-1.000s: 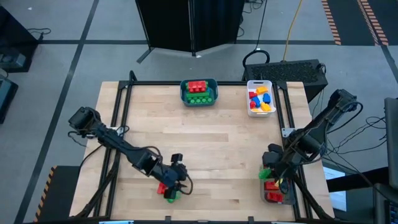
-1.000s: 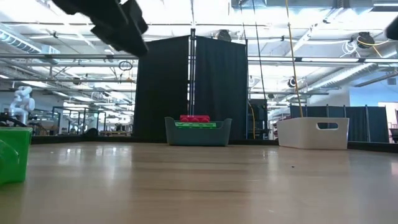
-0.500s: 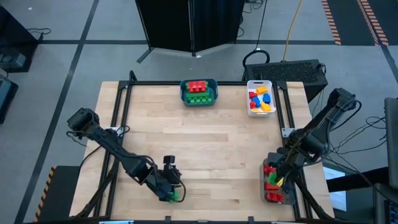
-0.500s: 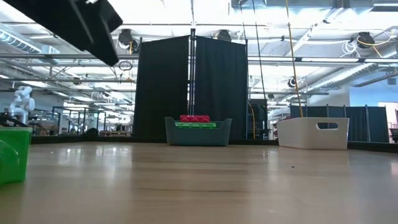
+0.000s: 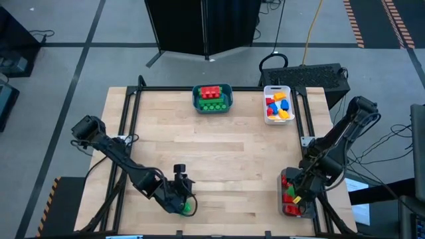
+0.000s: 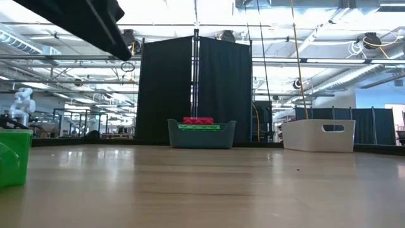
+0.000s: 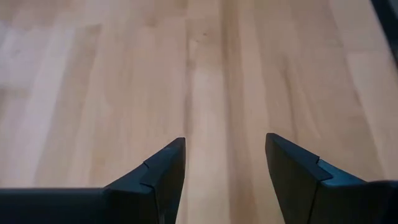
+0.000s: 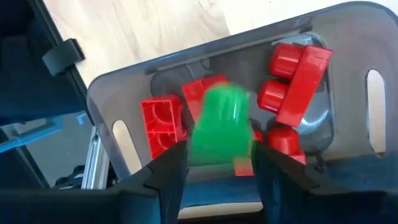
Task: Sort blocks by size
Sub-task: Put the two stud green game piece into the black transparent bin, then put the two stud red game piece into the black transparent bin
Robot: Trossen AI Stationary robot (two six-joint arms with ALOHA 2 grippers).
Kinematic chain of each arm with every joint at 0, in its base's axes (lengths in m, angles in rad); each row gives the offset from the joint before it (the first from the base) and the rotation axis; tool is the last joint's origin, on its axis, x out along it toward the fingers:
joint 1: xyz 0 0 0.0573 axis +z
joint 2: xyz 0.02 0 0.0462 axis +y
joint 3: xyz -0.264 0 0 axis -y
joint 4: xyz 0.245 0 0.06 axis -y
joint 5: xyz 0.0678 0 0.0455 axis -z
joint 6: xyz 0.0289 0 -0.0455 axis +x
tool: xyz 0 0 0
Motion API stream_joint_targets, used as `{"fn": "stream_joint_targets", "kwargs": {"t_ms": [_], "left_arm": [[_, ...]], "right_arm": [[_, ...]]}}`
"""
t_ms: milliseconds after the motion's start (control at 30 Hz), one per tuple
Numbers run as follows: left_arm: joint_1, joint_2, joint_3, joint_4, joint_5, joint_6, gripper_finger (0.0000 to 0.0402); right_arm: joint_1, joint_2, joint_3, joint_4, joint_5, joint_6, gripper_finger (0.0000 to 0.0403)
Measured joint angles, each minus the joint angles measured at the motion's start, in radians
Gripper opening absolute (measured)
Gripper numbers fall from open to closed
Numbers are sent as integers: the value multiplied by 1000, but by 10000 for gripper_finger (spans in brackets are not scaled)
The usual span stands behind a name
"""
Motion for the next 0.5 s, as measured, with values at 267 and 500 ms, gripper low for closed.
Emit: {"fn": "stream_joint_targets", "kwargs": {"t_ms": [267,500], "left_arm": [[21,0,0,1,-23,0,196],[31,1,1,-2,21,0,196]], "right_arm": [[0,7,0,-33,0,28,186],[-8,7,0,21,-47,113,182]]}}
